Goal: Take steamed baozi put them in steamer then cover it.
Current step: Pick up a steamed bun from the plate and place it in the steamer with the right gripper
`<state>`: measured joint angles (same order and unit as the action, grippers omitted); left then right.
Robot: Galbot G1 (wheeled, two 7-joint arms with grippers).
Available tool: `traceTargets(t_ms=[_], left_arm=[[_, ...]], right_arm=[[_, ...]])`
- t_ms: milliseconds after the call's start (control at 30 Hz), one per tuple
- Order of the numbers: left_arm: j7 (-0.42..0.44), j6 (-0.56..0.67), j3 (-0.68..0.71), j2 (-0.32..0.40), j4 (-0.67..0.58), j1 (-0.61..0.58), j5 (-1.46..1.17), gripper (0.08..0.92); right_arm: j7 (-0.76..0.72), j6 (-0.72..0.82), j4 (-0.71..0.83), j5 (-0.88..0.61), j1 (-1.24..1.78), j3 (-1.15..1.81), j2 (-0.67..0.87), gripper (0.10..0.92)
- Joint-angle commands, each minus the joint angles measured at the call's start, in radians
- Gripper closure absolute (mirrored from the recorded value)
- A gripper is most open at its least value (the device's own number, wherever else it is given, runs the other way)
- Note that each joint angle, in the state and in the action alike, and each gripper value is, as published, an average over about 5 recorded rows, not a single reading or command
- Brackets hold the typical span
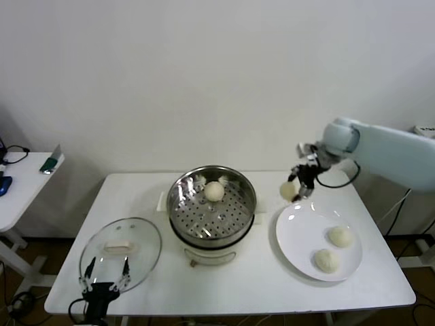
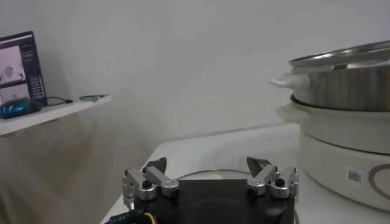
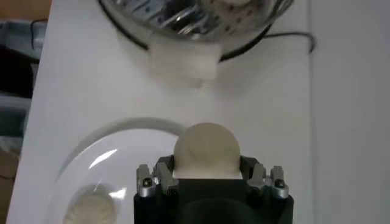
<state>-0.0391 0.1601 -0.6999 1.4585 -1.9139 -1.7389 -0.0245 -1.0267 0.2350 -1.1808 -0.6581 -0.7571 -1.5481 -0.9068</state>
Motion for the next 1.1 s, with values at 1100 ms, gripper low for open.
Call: traceTargets(t_ms=[1100], left_arm=[[-0.005, 0.006, -0.006, 0.005, -0.025, -0.023, -0.006, 0.177]], right_arm=[[0.129, 0.099, 0.169, -0.222, 0.160, -0.038, -0.597, 0.328]])
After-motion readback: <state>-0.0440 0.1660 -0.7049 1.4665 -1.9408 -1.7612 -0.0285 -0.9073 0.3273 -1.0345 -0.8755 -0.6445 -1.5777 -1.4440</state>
